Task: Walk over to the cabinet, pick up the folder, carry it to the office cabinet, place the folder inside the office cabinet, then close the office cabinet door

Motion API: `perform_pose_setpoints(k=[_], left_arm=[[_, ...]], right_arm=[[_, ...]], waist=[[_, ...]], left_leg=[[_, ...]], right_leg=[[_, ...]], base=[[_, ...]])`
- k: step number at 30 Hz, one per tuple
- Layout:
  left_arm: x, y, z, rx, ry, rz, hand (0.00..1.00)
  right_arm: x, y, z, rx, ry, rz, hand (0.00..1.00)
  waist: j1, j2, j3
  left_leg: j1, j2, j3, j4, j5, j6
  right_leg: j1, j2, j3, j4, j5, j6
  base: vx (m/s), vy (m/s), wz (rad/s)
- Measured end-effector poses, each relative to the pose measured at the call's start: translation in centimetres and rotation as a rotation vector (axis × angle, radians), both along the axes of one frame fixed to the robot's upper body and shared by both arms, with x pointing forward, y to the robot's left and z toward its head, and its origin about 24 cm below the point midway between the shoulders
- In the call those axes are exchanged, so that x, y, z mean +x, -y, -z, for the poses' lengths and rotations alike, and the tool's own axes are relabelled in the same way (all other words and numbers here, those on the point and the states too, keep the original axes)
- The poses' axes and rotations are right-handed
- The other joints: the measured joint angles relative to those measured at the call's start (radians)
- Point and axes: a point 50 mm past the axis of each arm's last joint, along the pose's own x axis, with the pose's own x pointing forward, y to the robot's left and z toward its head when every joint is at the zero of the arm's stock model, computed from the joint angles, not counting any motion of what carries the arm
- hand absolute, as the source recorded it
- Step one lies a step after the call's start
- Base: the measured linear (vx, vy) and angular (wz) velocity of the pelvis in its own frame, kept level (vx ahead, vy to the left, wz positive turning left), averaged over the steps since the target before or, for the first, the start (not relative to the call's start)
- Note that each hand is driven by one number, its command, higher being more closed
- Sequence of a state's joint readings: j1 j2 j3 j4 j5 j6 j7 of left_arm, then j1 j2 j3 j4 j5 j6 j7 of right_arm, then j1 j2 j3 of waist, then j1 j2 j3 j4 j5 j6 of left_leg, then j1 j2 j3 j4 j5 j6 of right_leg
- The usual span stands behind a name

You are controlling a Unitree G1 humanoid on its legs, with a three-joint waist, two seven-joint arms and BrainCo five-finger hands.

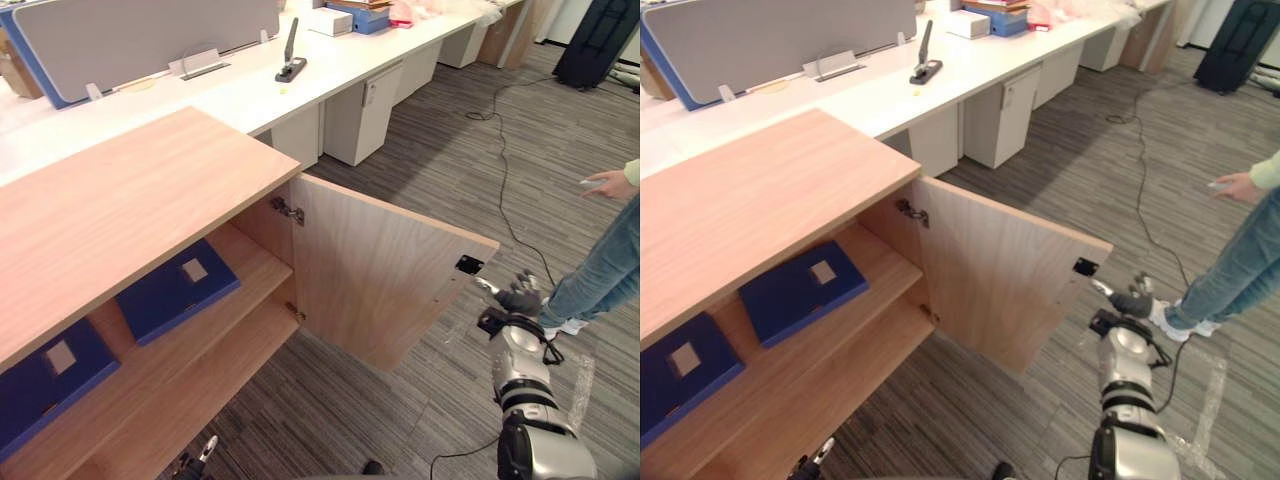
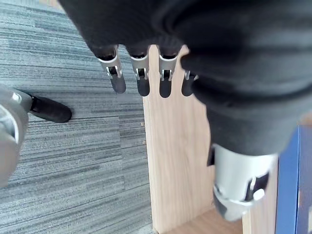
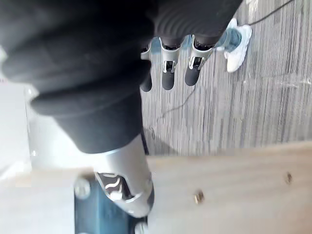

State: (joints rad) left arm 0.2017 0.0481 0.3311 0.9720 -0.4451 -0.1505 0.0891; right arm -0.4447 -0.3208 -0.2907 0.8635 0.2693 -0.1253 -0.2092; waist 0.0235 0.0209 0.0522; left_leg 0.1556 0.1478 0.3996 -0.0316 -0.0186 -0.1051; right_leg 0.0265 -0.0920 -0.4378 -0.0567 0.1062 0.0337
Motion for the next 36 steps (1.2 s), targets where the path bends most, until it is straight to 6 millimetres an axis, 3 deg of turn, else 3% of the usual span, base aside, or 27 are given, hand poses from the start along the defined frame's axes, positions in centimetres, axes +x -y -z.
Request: perform_pose_setpoints(k=[3, 6, 14, 20, 24, 25, 30, 31, 33, 36], left_arm=[[-0.5, 0.1, 0.1, -0.005, -0.016, -0.001, 0.00], [-0.7, 0.2, 0.2, -0.008, -0.023, 0.007, 0.00], [-0.1, 0.5, 0.2, -0.018, -0.008, 0.035, 0.00], [-0.1, 0.4, 0.1, -0.014, -0.007, 0.046, 0.00], [0.1, 0.1, 0.0, -0.013, 0.003, 0.056, 0.00], [0.4, 0.2, 0.0, -0.021, 0.015, 0.055, 0.00], [0.1, 0.4, 0.2, -0.053, 0.020, 0.043, 0.00], [0.1, 0.4, 0.2, -0.056, 0.024, 0.043, 0.00], [0.0, 0.4, 0.2, -0.067, 0.030, 0.025, 0.00], [-0.9, 0.3, 0.4, -0.076, 0.012, 0.001, 0.00]], right_arm=[[1.5, -1.9, -0.7, -0.041, -0.005, -0.121, 0.00], [2.3, -2.2, -1.2, -0.047, -0.008, -0.141, 0.00], [2.7, -2.5, -1.1, -0.148, -0.094, -0.271, 0.00], [2.3, -3.7, -1.1, -0.320, -0.146, -0.467, 0.00], [-0.9, -5.1, 0.9, -0.366, -0.210, -0.730, 0.00], [-3.0, -5.9, 2.8, -0.300, -0.252, -0.831, 0.00], [-9.5, -10.5, 7.4, -0.088, -0.354, -1.181, 0.00], [-10.6, -10.9, 8.2, -0.058, -0.390, -1.210, 0.00], [-14.9, -11.8, 11.2, 0.069, -0.541, -1.244, 0.00], [-17.7, -10.8, 12.9, 0.106, -0.669, -1.221, 0.00]], waist=[[0.008, 0.000, 0.001], [0.008, 0.000, 0.004], [-0.014, 0.001, 0.010], [-0.037, -0.007, 0.018], [-0.044, -0.012, 0.022], [-0.044, -0.014, 0.025], [-0.046, -0.018, 0.029], [-0.043, -0.018, 0.030], [-0.025, -0.020, 0.032], [-0.028, -0.023, 0.034]], left_leg=[[0.000, -0.002, -0.011, 0.001, 0.001, 0.002], [-0.002, -0.004, -0.014, 0.001, 0.002, 0.003], [-0.012, -0.002, -0.013, 0.003, 0.003, 0.004], [-0.014, 0.006, -0.003, 0.007, 0.002, 0.004], [-0.015, 0.023, 0.002, 0.016, 0.000, 0.000], [-0.016, 0.030, 0.000, 0.018, 0.001, -0.002], [-0.019, 0.035, -0.017, 0.018, 0.001, -0.003], [-0.021, 0.034, -0.020, 0.018, 0.001, -0.003], [-0.034, 0.026, -0.034, 0.020, 0.002, -0.002], [-0.033, 0.014, -0.035, 0.020, 0.001, -0.001]], right_leg=[[0.006, -0.001, -0.006, -0.004, 0.004, -0.001], [0.007, -0.001, -0.007, -0.012, 0.010, -0.001], [0.008, 0.003, -0.006, -0.026, 0.021, -0.002], [-0.003, 0.014, 0.011, -0.026, 0.025, -0.006], [-0.008, 0.031, 0.026, -0.027, 0.024, -0.007], [-0.007, 0.037, 0.026, -0.027, 0.021, -0.011], [-0.004, 0.038, 0.014, -0.027, 0.014, -0.016], [-0.004, 0.038, 0.011, -0.027, 0.014, -0.016], [-0.007, 0.031, -0.001, -0.026, 0.014, -0.015], [-0.007, 0.019, 0.000, -0.022, 0.015, -0.013]], base=[[-0.05, -0.022, 0.06], [0.00, 0.000, 0.00], [-0.01, -0.007, 0.00], [-0.04, -0.027, -0.09], [-0.03, -0.051, -0.11], [-0.04, -0.050, -0.03], [-0.04, -0.022, 0.06], [-0.03, -0.008, 0.21], [-0.01, 0.025, 0.18], [0.01, 0.054, 0.02]])
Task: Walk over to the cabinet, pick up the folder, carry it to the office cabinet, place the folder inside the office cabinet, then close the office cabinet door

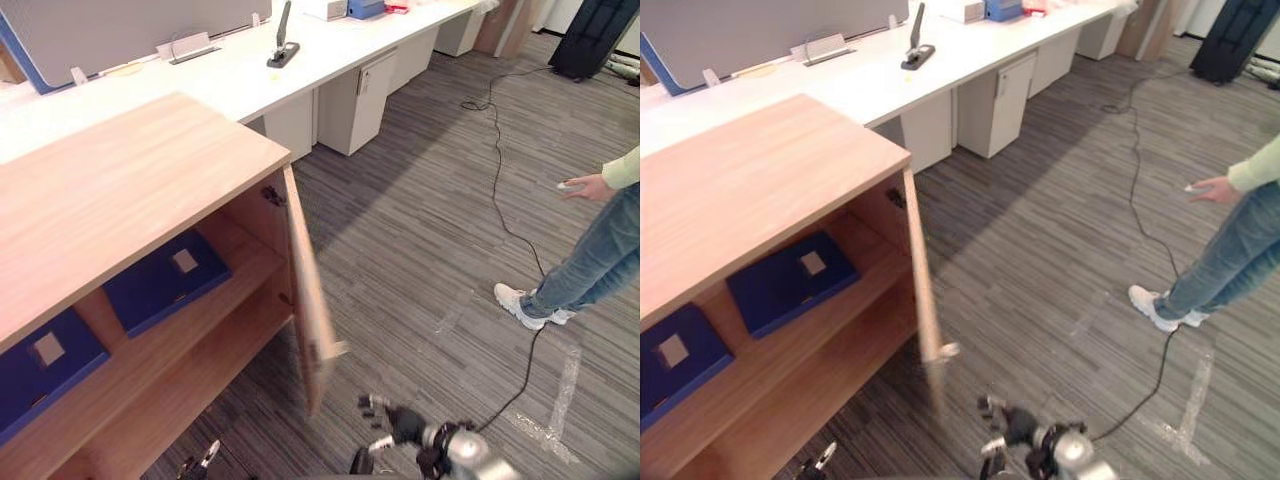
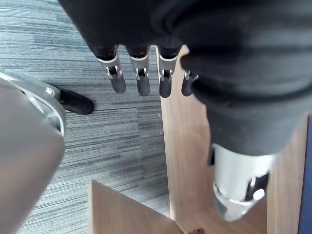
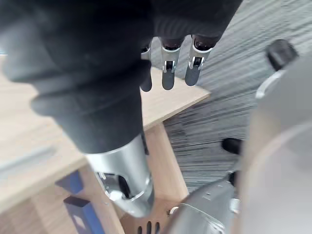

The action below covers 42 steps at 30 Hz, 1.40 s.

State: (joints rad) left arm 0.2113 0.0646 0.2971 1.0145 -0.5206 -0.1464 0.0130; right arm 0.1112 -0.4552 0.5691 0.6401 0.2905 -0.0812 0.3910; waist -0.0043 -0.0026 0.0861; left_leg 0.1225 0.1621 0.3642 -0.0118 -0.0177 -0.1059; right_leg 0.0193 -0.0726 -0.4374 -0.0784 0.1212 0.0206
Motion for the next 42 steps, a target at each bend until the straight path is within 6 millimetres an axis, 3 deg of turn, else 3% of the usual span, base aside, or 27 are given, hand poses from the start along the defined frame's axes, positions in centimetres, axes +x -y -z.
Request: perform_pose_setpoints(k=[5, 11, 14, 15, 17, 18, 19, 20, 22, 24, 25, 26, 28, 29, 30, 31, 33, 34, 36, 37, 42], left_arm=[[0.3, -0.6, -0.2, 0.011, 0.012, 0.011, 0.00], [0.2, -0.4, 0.0, 0.002, 0.004, 0.011, 0.00], [0.7, 0.6, 0.1, -0.022, 0.016, 0.013, 0.00], [1.1, 1.4, 0.2, -0.040, 0.023, 0.016, 0.00], [1.5, 1.9, 0.2, -0.048, 0.033, 0.035, 0.00], [1.5, 2.0, 0.2, -0.049, 0.033, 0.041, 0.00], [1.5, 2.2, 0.3, -0.053, 0.031, 0.048, 0.00], [1.6, 2.2, 0.2, -0.050, 0.030, 0.061, 0.00], [1.2, 1.6, 0.2, -0.026, 0.008, 0.082, 0.00], [0.8, 0.3, 0.0, 0.021, -0.016, 0.101, 0.00], [1.1, -0.2, -0.1, 0.040, -0.014, 0.103, 0.00], [1.4, -0.6, -0.2, 0.057, -0.016, 0.085, 0.00], [1.4, 0.1, -0.1, 0.050, -0.016, 0.049, 0.00], [1.2, 0.2, 0.0, 0.049, -0.022, 0.043, 0.00], [0.5, 0.5, 0.1, 0.041, -0.038, 0.015, 0.00], [0.5, 0.4, 0.1, 0.042, -0.034, 0.002, 0.00], [1.0, 0.0, 0.0, 0.043, -0.013, -0.057, 0.00], [1.2, -0.1, -0.1, 0.032, -0.003, -0.101, 0.00], [0.4, 0.3, 0.1, 0.020, -0.019, -0.128, 0.00], [-0.2, 0.4, 0.2, 0.008, -0.023, -0.162, 0.00], [-0.8, 0.5, 0.3, -0.011, -0.027, -0.204, 0.00]], right_arm=[[-0.9, 0.3, 0.5, -0.060, -0.026, -0.081, 0.00], [-0.4, -0.4, 0.6, -0.091, -0.007, -0.150, 0.00], [-0.6, -1.0, 1.2, -0.109, -0.020, -0.163, 0.00], [-0.7, -0.8, 1.4, -0.132, -0.021, -0.143, 0.00], [-1.0, -0.1, 2.0, -0.140, -0.052, -0.029, 0.00], [-1.6, 0.8, 2.7, -0.137, -0.092, 0.147, 0.00], [-1.9, 1.7, 3.1, -0.129, -0.114, 0.332, 0.00], [-2.7, 3.0, 3.5, -0.125, -0.147, 0.591, 0.00], [-3.4, 3.8, 4.1, -0.128, -0.190, 0.886, 0.00], [-4.4, 3.8, 4.6, -0.130, -0.253, 1.158, 0.00], [-4.9, 3.5, 4.9, -0.128, -0.284, 1.230, 0.00], [-5.5, 3.5, 5.0, -0.135, -0.316, 1.309, 0.00], [-6.4, 3.2, 5.2, -0.137, -0.350, 1.372, 0.00], [-6.6, 2.8, 5.3, -0.130, -0.361, 1.383, 0.00], [-7.3, 1.9, 5.5, -0.120, -0.382, 1.379, 0.00], [-7.3, 1.4, 5.5, -0.109, -0.386, 1.378, 0.00], [-6.1, 0.0, 5.4, -0.057, -0.371, 1.366, 0.00], [-6.0, 0.5, 5.3, -0.063, -0.355, 1.373, 0.00], [-7.2, 0.6, 5.5, -0.086, -0.383, 1.369, 0.00], [-7.1, 0.4, 5.5, -0.079, -0.382, 1.373, 0.00], [-5.6, 0.1, 5.3, -0.068, -0.347, 1.338, 0.00]], waist=[[0.000, -0.018, -0.006], [0.017, -0.016, -0.011], [0.017, -0.006, -0.012], [0.014, 0.002, -0.013], [0.015, 0.005, -0.015], [0.016, 0.003, -0.023], [0.019, 0.004, -0.027], [0.015, 0.004, -0.026], [0.022, 0.008, -0.029], [0.021, -0.010, -0.033], [0.021, -0.030, -0.030], [0.028, -0.030, -0.020], [0.040, -0.010, -0.013], [0.042, -0.001, -0.015], [0.051, -0.019, -0.036], [0.055, -0.035, -0.046], [0.071, -0.070, -0.042], [0.060, -0.080, -0.030], [0.054, -0.063, -0.025], [0.057, -0.066, -0.022], [0.076, -0.059, -0.013]], left_leg=[[0.001, -0.003, 0.001, 0.001, 0.000, 0.002], [-0.001, -0.004, -0.006, 0.009, 0.000, 0.005], [-0.026, -0.022, -0.071, 0.015, 0.007, 0.019], [-0.038, -0.039, -0.125, 0.014, 0.017, 0.033], [-0.055, -0.078, -0.233, 0.014, 0.030, 0.053], [-0.073, -0.109, -0.309, 0.012, 0.039, 0.067], [-0.090, -0.130, -0.374, 0.012, 0.041, 0.079], [-0.110, -0.158, -0.469, 0.007, 0.054, 0.093], [-0.126, -0.175, -0.551, -0.008, 0.074, 0.100], [-0.173, -0.192, -0.671, -0.018, 0.110, 0.089], [-0.198, -0.209, -0.721, -0.010, 0.122, 0.087], [-0.217, -0.227, -0.777, 0.013, 0.134, 0.067], [-0.195, -0.197, -0.831, 0.022, 0.132, 0.064], [-0.180, -0.185, -0.851, 0.021, 0.132, 0.064], [-0.183, -0.185, -0.895, 0.013, 0.128, 0.043], [-0.196, -0.195, -0.901, 0.005, 0.119, 0.048], [-0.232, -0.184, -0.852, -0.031, 0.115, 0.051], [-0.288, -0.210, -0.791, 0.110, 0.109, 0.042], [-0.298, -0.210, -0.736, 0.205, 0.051, 0.023], [-0.290, -0.209, -0.766, 0.175, 0.074, 0.007], [-0.279, -0.172, -0.836, 0.045, 0.161, -0.007]], right_leg=[[-0.002, -0.004, 0.003, 0.005, 0.001, 0.001], [-0.003, -0.009, 0.000, 0.014, 0.000, 0.001], [-0.003, -0.044, -0.056, 0.049, -0.016, 0.014], [-0.004, -0.079, -0.105, 0.105, -0.048, 0.028], [0.000, -0.158, -0.197, 0.229, -0.117, 0.055], [0.001, -0.214, -0.223, 0.309, -0.153, 0.071], [0.000, -0.243, -0.191, 0.353, -0.173, 0.063], [-0.007, -0.259, -0.081, 0.393, -0.183, 0.048], [-0.006, -0.241, 0.093, 0.398, -0.205, 0.024], [0.004, -0.178, 0.311, 0.336, -0.277, 0.032], [0.017, -0.159, 0.365, 0.304, -0.294, 0.031], [0.042, -0.149, 0.400, 0.326, -0.305, 0.051], [0.034, -0.097, 0.449, 0.450, -0.306, 0.052], [0.032, -0.084, 0.457, 0.492, -0.310, 0.050], [0.044, -0.070, 0.462, 0.470, -0.349, 0.056], [0.055, -0.078, 0.456, 0.446, -0.375, 0.063], [0.082, -0.108, 0.369, 0.333, -0.447, 0.079], [0.085, -0.123, 0.308, 0.337, -0.439, 0.074], [0.126, -0.105, 0.254, 0.335, -0.438, 0.075], [0.134, -0.097, 0.234, 0.332, -0.435, 0.076], [0.144, -0.052, 0.180, 0.311, -0.408, 0.069]], base=[[-0.02, 0.010, 0.00], [-0.04, -0.002, 0.03], [-0.05, 0.035, 0.60], [-0.03, 0.096, 1.44], [-0.01, 0.152, 1.70], [0.01, 0.133, 1.80], [0.02, 0.158, 2.49], [0.02, 0.124, 2.01], [0.02, 0.084, 1.65], [0.05, -0.062, 1.67], [0.06, -0.178, 1.71], [0.05, -0.170, 1.49], [0.02, -0.155, 1.12], [-0.04, -0.209, 1.11], [-0.11, -0.231, 0.87], [-0.14, -0.240, 0.85], [-0.14, -0.212, 0.66], [-0.11, -0.161, 0.84], [-0.01, -0.165, 0.98], [0.04, -0.185, 0.78], [0.00, -0.121, 0.44]])
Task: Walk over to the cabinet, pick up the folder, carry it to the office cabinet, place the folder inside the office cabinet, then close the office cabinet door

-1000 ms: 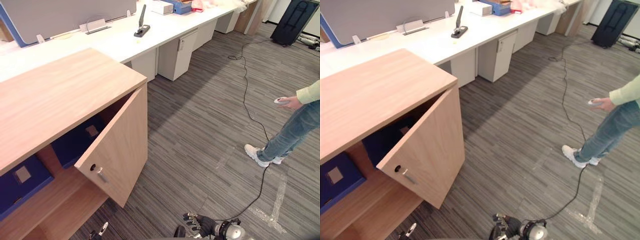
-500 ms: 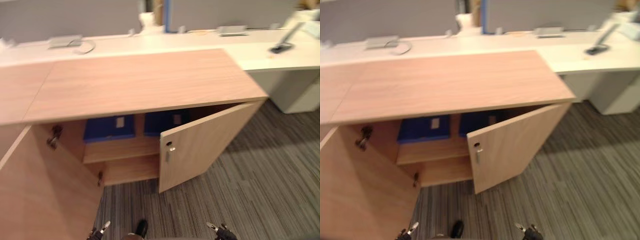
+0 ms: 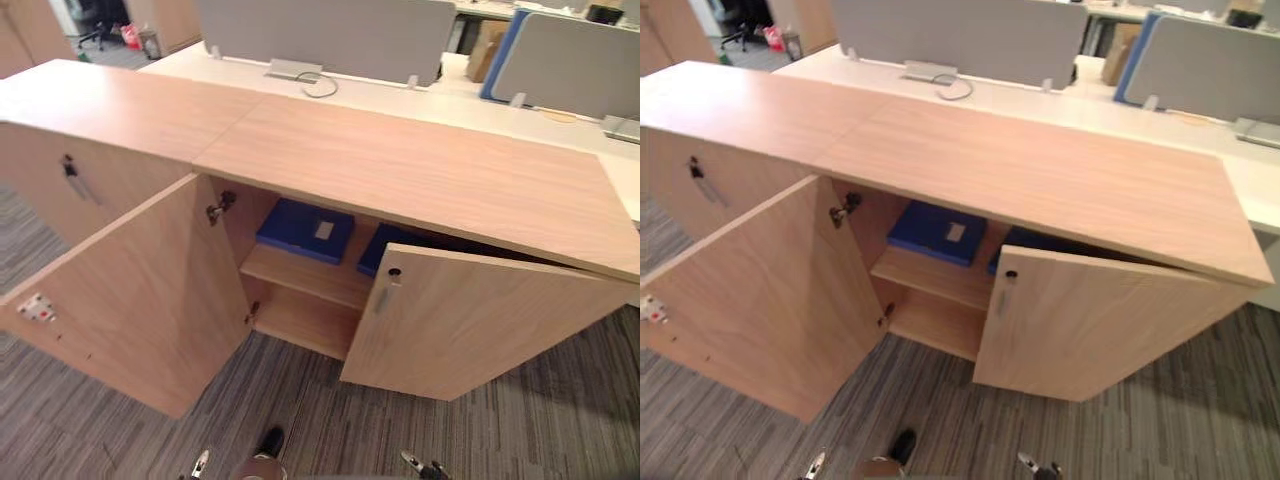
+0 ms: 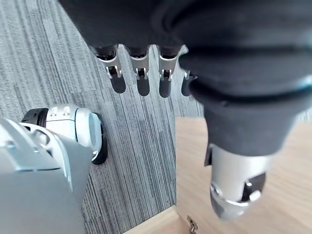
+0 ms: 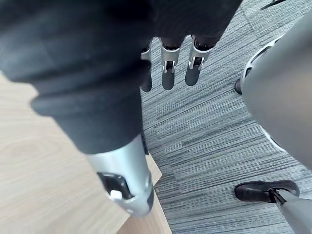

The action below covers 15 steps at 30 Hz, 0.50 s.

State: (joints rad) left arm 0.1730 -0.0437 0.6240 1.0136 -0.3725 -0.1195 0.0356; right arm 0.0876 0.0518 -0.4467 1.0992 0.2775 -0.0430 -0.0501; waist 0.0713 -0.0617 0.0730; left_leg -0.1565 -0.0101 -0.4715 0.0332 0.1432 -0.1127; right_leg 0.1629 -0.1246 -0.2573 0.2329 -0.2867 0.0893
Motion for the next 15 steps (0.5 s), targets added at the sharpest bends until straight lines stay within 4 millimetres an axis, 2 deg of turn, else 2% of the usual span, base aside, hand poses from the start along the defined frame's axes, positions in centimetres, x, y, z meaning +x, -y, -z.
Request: perform_pose_setpoints(k=[1, 2, 3, 4, 5, 6, 7, 8, 9, 10, 11, 12, 13, 14, 15], left_arm=[[0.0, 0.0, 0.0, -0.001, 0.000, 0.003, 0.00], [0.3, 0.0, 0.0, 0.000, 0.007, 0.010, 0.00], [0.6, -0.1, -0.1, 0.000, 0.017, 0.006, 0.00], [0.8, -0.3, -0.2, 0.004, 0.023, 0.005, 0.00], [1.7, -0.4, -0.3, 0.009, 0.047, 0.008, 0.00], [1.5, 0.1, -0.2, -0.004, 0.043, 0.002, 0.00], [1.0, 0.6, -0.1, -0.018, 0.030, -0.001, 0.00], [0.5, 1.0, 0.0, -0.025, 0.017, 0.013, 0.00], [2.1, 0.5, -0.3, -0.006, 0.047, 0.066, 0.00], [2.9, -0.1, -0.5, 0.014, 0.061, 0.102, 0.00], [3.2, -0.7, -0.7, 0.037, 0.058, 0.134, 0.00], [1.8, -0.6, -0.3, 0.028, 0.011, 0.144, 0.00], [1.4, -0.4, -0.2, 0.016, -0.009, 0.148, 0.00], [1.5, -0.4, -0.1, 0.016, -0.017, 0.188, 0.00], [1.7, -0.4, -0.2, 0.019, -0.017, 0.215, 0.00]], right_arm=[[0.1, 0.0, 0.0, -0.005, 0.000, -0.011, 0.00], [0.2, 0.1, -0.1, -0.016, 0.003, -0.034, 0.00], [0.2, 0.1, -0.1, -0.023, -0.001, -0.048, 0.00], [0.1, 0.0, -0.1, -0.024, -0.004, -0.055, 0.00], [0.0, 0.3, 0.0, -0.031, -0.012, -0.060, 0.00], [0.1, 1.0, -0.2, -0.054, -0.009, -0.068, 0.00], [0.3, 1.7, -0.3, -0.073, -0.001, -0.062, 0.00], [0.0, 2.6, -0.5, -0.092, -0.001, -0.029, 0.00], [-0.2, 2.5, -0.4, -0.080, -0.010, -0.001, 0.00], [-0.5, 1.9, -0.2, -0.061, -0.022, 0.002, 0.00], [-0.4, 1.6, -0.1, -0.050, -0.027, 0.002, 0.00], [-0.4, 1.7, -0.1, -0.050, -0.026, 0.016, 0.00], [-0.2, 2.1, -0.2, -0.060, -0.020, 0.021, 0.00], [-0.3, 1.7, 0.0, -0.040, -0.036, 0.018, 0.00], [-0.5, 1.3, 0.1, -0.027, -0.041, 0.016, 0.00]], waist=[[0.000, 0.003, 0.004], [-0.004, 0.011, 0.025], [-0.014, 0.010, 0.035], [-0.022, -0.003, 0.039], [-0.025, 0.006, 0.049], [-0.024, 0.032, 0.055], [-0.022, 0.060, 0.056], [-0.028, 0.108, 0.050], [-0.037, 0.082, 0.063], [-0.043, 0.042, 0.065], [-0.027, 0.031, 0.068], [-0.024, 0.063, 0.054], [-0.029, 0.070, 0.053], [-0.032, 0.045, 0.056], [-0.033, 0.030, 0.048]], left_leg=[[-0.003, 0.000, -0.011, 0.000, 0.002, 0.001], [-0.015, 0.007, 0.021, 0.008, -0.011, 0.016], [-0.038, 0.028, 0.126, 0.026, -0.036, 0.052], [-0.052, 0.036, 0.187, 0.056, -0.050, 0.069], [-0.162, 0.074, 0.382, 0.303, -0.125, 0.098], [-0.214, 0.132, 0.509, 0.501, -0.189, 0.115], [-0.232, 0.183, 0.593, 0.651, -0.240, 0.137], [-0.222, 0.201, 0.651, 0.653, -0.312, 0.134], [-0.214, 0.137, 0.624, 0.569, -0.302, 0.133], [-0.199, 0.095, 0.623, 0.524, -0.273, 0.146], [-0.201, 0.132, 0.716, 0.619, -0.337, 0.149], [-0.160, 0.179, 0.731, 0.651, -0.409, 0.117], [-0.145, 0.159, 0.723, 0.617, -0.426, 0.144], [-0.107, 0.097, 0.710, 0.516, -0.373, 0.146], [-0.068, 0.056, 0.701, 0.399, -0.310, 0.157]], right_leg=[[0.004, 0.003, -0.013, 0.004, 0.002, -0.002], [0.020, 0.002, -0.041, 0.010, 0.003, -0.003], [0.033, 0.003, -0.082, 0.007, 0.007, -0.007], [0.032, -0.007, -0.104, -0.003, 0.009, -0.010], [0.035, -0.014, -0.139, -0.013, 0.007, -0.012], [0.036, -0.007, -0.148, -0.009, 0.006, -0.011], [0.041, 0.004, -0.146, 0.002, 0.001, -0.002], [0.039, 0.024, -0.150, 0.036, -0.035, 0.014], [0.024, 0.010, -0.150, 0.046, -0.065, -0.006], [0.023, -0.015, -0.142, 0.021, -0.057, -0.020], [0.029, -0.032, -0.178, -0.009, -0.017, -0.002], [0.047, -0.013, -0.182, -0.016, -0.004, 0.020], [0.051, -0.009, -0.189, -0.021, 0.001, 0.025], [0.043, -0.043, -0.194, -0.026, 0.025, -0.005], [0.034, -0.051, -0.188, -0.041, 0.049, -0.036]], base=[[-0.04, -0.074, 0.49], [-0.09, -0.039, 0.78], [-0.10, -0.028, 0.89], [-0.10, 0.004, 0.97], [-0.06, 0.046, 0.60], [-0.02, 0.087, 0.35], [0.05, 0.161, 0.23], [0.08, 0.185, 0.93], [0.06, 0.144, 1.30], [0.05, 0.086, 1.34], [0.11, 0.106, 0.69], [0.16, 0.147, 0.53], [0.13, 0.150, 0.50], [0.07, 0.087, 0.65], [0.04, 0.040, 0.82]])
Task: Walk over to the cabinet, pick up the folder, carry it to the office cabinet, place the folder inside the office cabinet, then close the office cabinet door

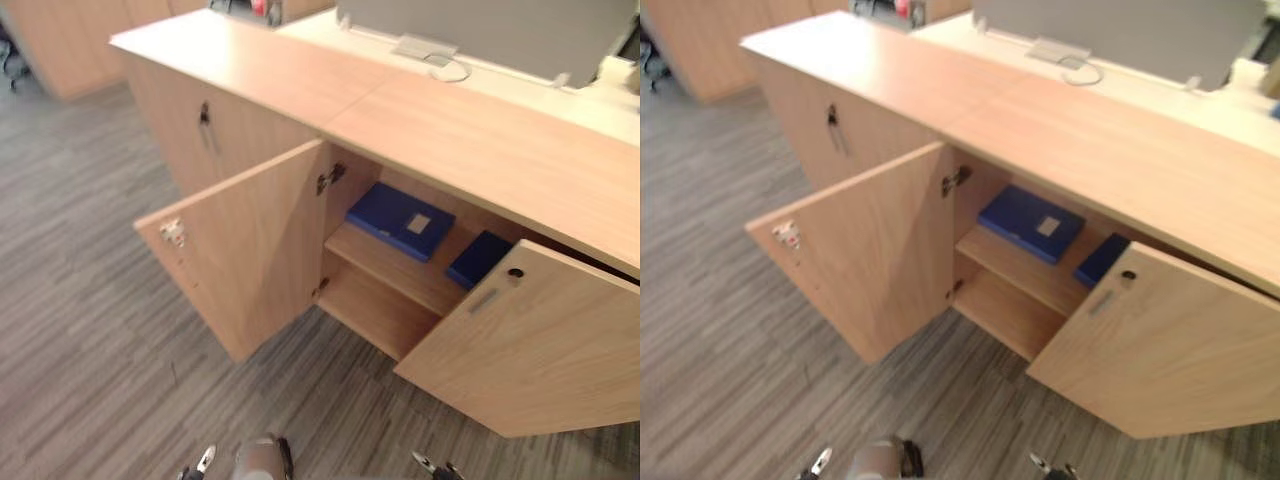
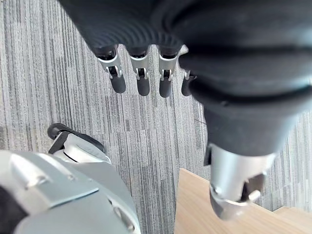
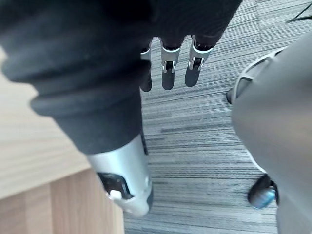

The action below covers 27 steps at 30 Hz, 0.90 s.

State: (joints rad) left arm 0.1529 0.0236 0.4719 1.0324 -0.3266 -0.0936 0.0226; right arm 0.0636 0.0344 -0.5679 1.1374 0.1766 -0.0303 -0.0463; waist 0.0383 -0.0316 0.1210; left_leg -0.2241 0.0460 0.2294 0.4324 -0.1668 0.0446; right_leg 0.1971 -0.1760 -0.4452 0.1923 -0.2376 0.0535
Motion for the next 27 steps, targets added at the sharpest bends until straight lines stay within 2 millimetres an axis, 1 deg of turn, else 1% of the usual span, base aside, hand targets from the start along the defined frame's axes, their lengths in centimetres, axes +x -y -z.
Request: perform_pose_setpoints(k=[1, 2, 3, 4, 5, 6, 7, 8, 9, 10, 11, 12, 13, 14, 15, 16, 17, 20, 21, 22, 24, 25, 27], left_arm=[[0.4, -0.1, -0.1, 0.005, 0.006, 0.042, 0.00], [0.6, -0.2, -0.2, 0.003, 0.017, 0.062, 0.00], [0.7, -0.2, -0.2, 0.000, 0.022, 0.074, 0.00], [1.1, -0.5, -0.3, -0.004, 0.038, 0.082, 0.00], [1.1, -0.2, -0.3, -0.025, 0.047, 0.081, 0.00], [1.2, -0.2, -0.3, -0.032, 0.058, 0.071, 0.00], [1.3, -0.4, -0.4, -0.037, 0.074, 0.044, 0.00], [1.1, -0.6, -0.5, -0.039, 0.077, 0.025, 0.00], [1.4, -1.1, -0.9, -0.029, 0.108, 0.002, 0.00], [2.7, -1.7, -1.8, 0.003, 0.176, 0.006, 0.00], [3.5, -2.1, -2.4, 0.026, 0.219, 0.012, 0.00], [5.1, -3.0, -3.9, 0.078, 0.299, 0.027, 0.00], [5.8, -3.5, -4.6, 0.107, 0.334, 0.036, 0.00], [7.1, -4.6, -6.1, 0.176, 0.390, 0.063, 0.00], [8.3, -5.9, -7.5, 0.251, 0.423, 0.098, 0.00], [8.9, -6.4, -8.1, 0.285, 0.434, 0.113, 0.00], [9.9, -7.7, -9.5, 0.370, 0.445, 0.148, 0.00], [11.6, -9.8, -11.6, 0.501, 0.424, 0.206, 0.00], [12.9, -11.2, -13.3, 0.583, 0.417, 0.237, 0.00], [13.5, -11.8, -14.1, 0.625, 0.411, 0.255, 0.00], [15.9, -14.3, -17.4, 0.769, 0.401, 0.295, 0.00], [16.4, -14.9, -18.2, 0.799, 0.397, 0.302, 0.00], [18.2, -17.0, -20.9, 0.882, 0.372, 0.330, 0.00]], right_arm=[[0.0, -0.1, 0.0, 0.003, 0.003, 0.000, 0.00], [0.1, -0.1, 0.0, 0.002, 0.005, -0.003, 0.00], [0.1, -0.1, 0.0, 0.002, 0.006, -0.004, 0.00], [0.1, 0.0, 0.0, 0.002, 0.008, -0.005, 0.00], [-0.2, 0.4, -0.1, -0.007, 0.002, -0.004, 0.00], [-0.1, 0.7, -0.1, -0.012, 0.003, -0.008, 0.00], [0.1, 1.1, -0.2, -0.020, 0.012, -0.014, 0.00], [0.0, 1.2, -0.2, -0.022, 0.011, -0.015, 0.00], [-0.2, 1.3, -0.2, -0.026, 0.005, -0.017, 0.00], [-0.2, 1.4, -0.2, -0.028, 0.004, -0.024, 0.00], [-0.3, 1.3, -0.2, -0.028, 0.001, -0.028, 0.00], [-0.3, 1.3, -0.2, -0.028, 0.002, -0.033, 0.00], [-0.2, 1.3, -0.2, -0.030, 0.004, -0.036, 0.00], [-0.1, 1.3, -0.3, -0.035, 0.008, -0.060, 0.00], [0.1, 1.2, -0.4, -0.041, 0.012, -0.081, 0.00], [0.2, 1.2, -0.4, -0.042, 0.012, -0.092, 0.00], [0.3, 1.1, -0.4, -0.042, 0.012, -0.108, 0.00], [0.5, 0.9, -0.4, -0.039, 0.014, -0.148, 0.00], [0.6, 0.7, -0.4, -0.030, 0.019, -0.162, 0.00], [0.7, 0.7, -0.4, -0.026, 0.019, -0.169, 0.00], [0.7, 0.7, -0.4, -0.021, 0.021, -0.184, 0.00], [0.7, 0.7, -0.4, -0.019, 0.023, -0.185, 0.00], [0.6, 0.6, -0.4, -0.010, 0.026, -0.188, 0.00]], waist=[[-0.007, 0.007, -0.008], [-0.011, 0.005, -0.013], [-0.014, 0.004, -0.016], [-0.024, 0.004, -0.018], [-0.032, 0.019, -0.031], [-0.032, 0.026, -0.031], [-0.025, 0.037, -0.030], [-0.027, 0.040, -0.032], [-0.029, 0.044, -0.037], [-0.029, 0.043, -0.037], [-0.028, 0.043, -0.037], [-0.027, 0.042, -0.036], [-0.028, 0.042, -0.037], [-0.028, 0.043, -0.037], [-0.030, 0.042, -0.037], [-0.032, 0.041, -0.036], [-0.029, 0.039, -0.036], [-0.031, 0.038, -0.035], [-0.034, 0.036, -0.034], [-0.034, 0.034, -0.033], [-0.038, 0.025, -0.031], [-0.040, 0.022, -0.032], [-0.043, 0.016, -0.029]], left_leg=[[0.040, -0.031, -0.028, -0.133, 0.079, 0.003], [0.075, -0.054, -0.046, -0.231, 0.136, 0.006], [0.098, -0.069, -0.055, -0.295, 0.174, 0.005], [0.145, -0.099, -0.081, -0.409, 0.240, 0.005], [0.185, -0.107, -0.111, -0.511, 0.290, -0.013], [0.187, -0.107, -0.120, -0.528, 0.301, -0.014], [0.188, -0.105, -0.115, -0.528, 0.301, -0.013], [0.190, -0.104, -0.114, -0.528, 0.302, -0.014], [0.193, -0.102, -0.113, -0.528, 0.302, -0.014], [0.193, -0.101, -0.112, -0.528, 0.302, -0.014], [0.192, -0.100, -0.111, -0.528, 0.302, -0.014], [0.192, -0.099, -0.110, -0.528, 0.302, -0.014], [0.192, -0.099, -0.109, -0.528, 0.301, -0.014], [0.194, -0.100, -0.104, -0.528, 0.300, -0.013], [0.198, -0.099, -0.097, -0.528, 0.297, -0.011], [0.202, -0.099, -0.090, -0.528, 0.294, -0.012], [0.216, -0.099, -0.073, -0.528, 0.289, -0.009], [0.228, -0.097, -0.046, -0.528, 0.275, -0.013], [0.230, -0.094, -0.031, -0.528, 0.270, -0.016], [0.232, -0.092, -0.024, -0.528, 0.268, -0.018], [0.248, -0.082, -0.003, -0.528, 0.261, -0.029], [0.251, -0.078, 0.003, -0.528, 0.259, -0.031], [0.264, -0.062, 0.033, -0.528, 0.254, -0.038]], right_leg=[[-0.014, 0.013, 0.005, -0.036, 0.006, -0.009], [-0.031, 0.020, 0.001, -0.062, 0.010, -0.009], [-0.044, 0.021, -0.002, -0.077, 0.026, -0.006], [-0.073, 0.015, -0.007, -0.091, 0.077, 0.005], [-0.072, 0.015, -0.018, -0.081, 0.078, 0.021], [-0.072, 0.017, -0.020, -0.084, 0.078, 0.021], [-0.070, 0.021, -0.019, -0.096, 0.077, 0.022], [-0.068, 0.023, -0.018, -0.098, 0.077, 0.022], [-0.063, 0.025, -0.018, -0.101, 0.077, 0.022], [-0.059, 0.029, -0.018, -0.108, 0.077, 0.022], [-0.059, 0.030, -0.018, -0.111, 0.078, 0.022], [-0.057, 0.031, -0.017, -0.113, 0.078, 0.022], [-0.056, 0.031, -0.016, -0.115, 0.078, 0.022], [-0.055, 0.031, -0.011, -0.117, 0.079, 0.023], [-0.053, 0.032, -0.004, -0.122, 0.080, 0.024], [-0.049, 0.032, 0.002, -0.126, 0.082, 0.025], [-0.037, 0.032, 0.016, -0.136, 0.086, 0.027], [-0.034, 0.033, 0.044, -0.145, 0.088, 0.026], [-0.035, 0.034, 0.059, -0.150, 0.090, 0.024], [-0.036, 0.035, 0.066, -0.150, 0.090, 0.023], [-0.032, 0.041, 0.083, -0.150, 0.093, 0.019], [-0.033, 0.044, 0.091, -0.150, 0.095, 0.016], [-0.035, 0.057, 0.116, -0.150, 0.103, 0.003]], base=[[0.02, -0.012, 0.81], [0.00, -0.036, 0.72], [0.01, -0.050, 0.65], [0.03, -0.075, 0.74], [0.03, -0.082, 0.68], [0.01, -0.092, 0.28], [-0.01, -0.069, -0.05], [-0.02, -0.080, -0.11], [-0.02, -0.063, 0.00], [-0.02, -0.061, 0.02], [-0.01, -0.037, 0.01], [0.00, 0.000, 0.00], [0.00, -0.009, -0.05], [0.02, -0.005, -0.11], [0.03, 0.000, -0.16], [0.04, 0.001, -0.28], [0.04, 0.001, -0.28], [0.04, 0.003, -0.33], [0.03, -0.002, -0.28], [0.04, -0.007, -0.33], [0.02, -0.020, -0.29], [0.01, -0.027, -0.31], [-0.01, -0.035, -0.42]])
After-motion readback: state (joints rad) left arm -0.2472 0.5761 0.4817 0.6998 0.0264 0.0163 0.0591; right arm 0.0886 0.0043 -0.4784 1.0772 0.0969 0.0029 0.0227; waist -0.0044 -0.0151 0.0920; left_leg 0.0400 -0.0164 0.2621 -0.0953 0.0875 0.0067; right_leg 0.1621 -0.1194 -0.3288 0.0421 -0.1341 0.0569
